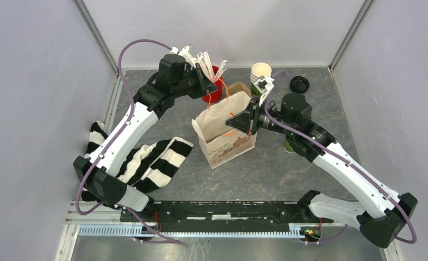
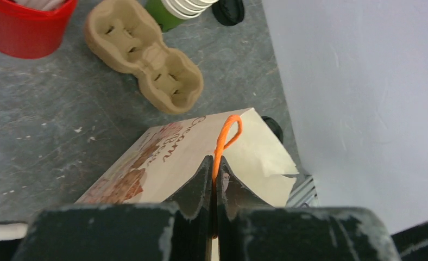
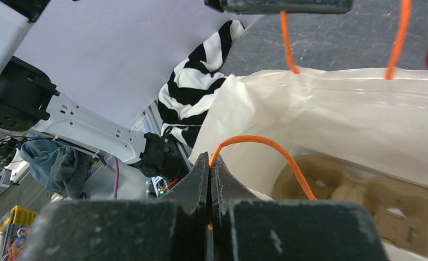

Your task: Pack the takeout coffee

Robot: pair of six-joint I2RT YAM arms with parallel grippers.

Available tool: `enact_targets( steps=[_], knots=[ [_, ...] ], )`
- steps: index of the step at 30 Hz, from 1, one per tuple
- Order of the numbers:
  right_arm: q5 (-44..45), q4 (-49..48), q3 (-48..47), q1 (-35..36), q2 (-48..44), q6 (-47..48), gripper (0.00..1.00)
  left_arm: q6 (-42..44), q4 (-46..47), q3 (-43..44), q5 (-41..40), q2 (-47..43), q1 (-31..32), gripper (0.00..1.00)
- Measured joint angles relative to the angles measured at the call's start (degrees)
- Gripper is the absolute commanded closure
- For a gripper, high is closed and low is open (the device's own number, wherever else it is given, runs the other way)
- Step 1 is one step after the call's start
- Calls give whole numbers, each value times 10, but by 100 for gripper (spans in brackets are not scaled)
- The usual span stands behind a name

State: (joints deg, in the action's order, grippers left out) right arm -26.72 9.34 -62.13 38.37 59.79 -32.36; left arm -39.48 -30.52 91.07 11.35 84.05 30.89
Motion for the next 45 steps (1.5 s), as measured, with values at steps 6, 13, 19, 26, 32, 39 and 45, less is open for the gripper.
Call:
enact_targets(
  steps=[6,13,19,26,32,39,45],
  knots=[
    [27,4,-28,25,40,-3,73,22,-14,8,-9,24,-17,91],
    [82,108,-100,28,56,45,34,53,-76,64,-19,71,-23,60],
    [146,241,-170,28,35,137,15,80,-111,75,-29,56,-23,20],
    [271,369,-210,28,-24,218,4,84,-156,101,-71,-8,-24,2],
    [407,413,-210,28,-75,227,2,61,-213,104,-132,-55,-31,0],
    [506,443,-192,28,-85,201,2,-22,-240,21,-169,-118,-37,0],
    [501,494,-140,28,-77,161,2,-94,-240,-49,-136,-183,-39,0]
  ],
)
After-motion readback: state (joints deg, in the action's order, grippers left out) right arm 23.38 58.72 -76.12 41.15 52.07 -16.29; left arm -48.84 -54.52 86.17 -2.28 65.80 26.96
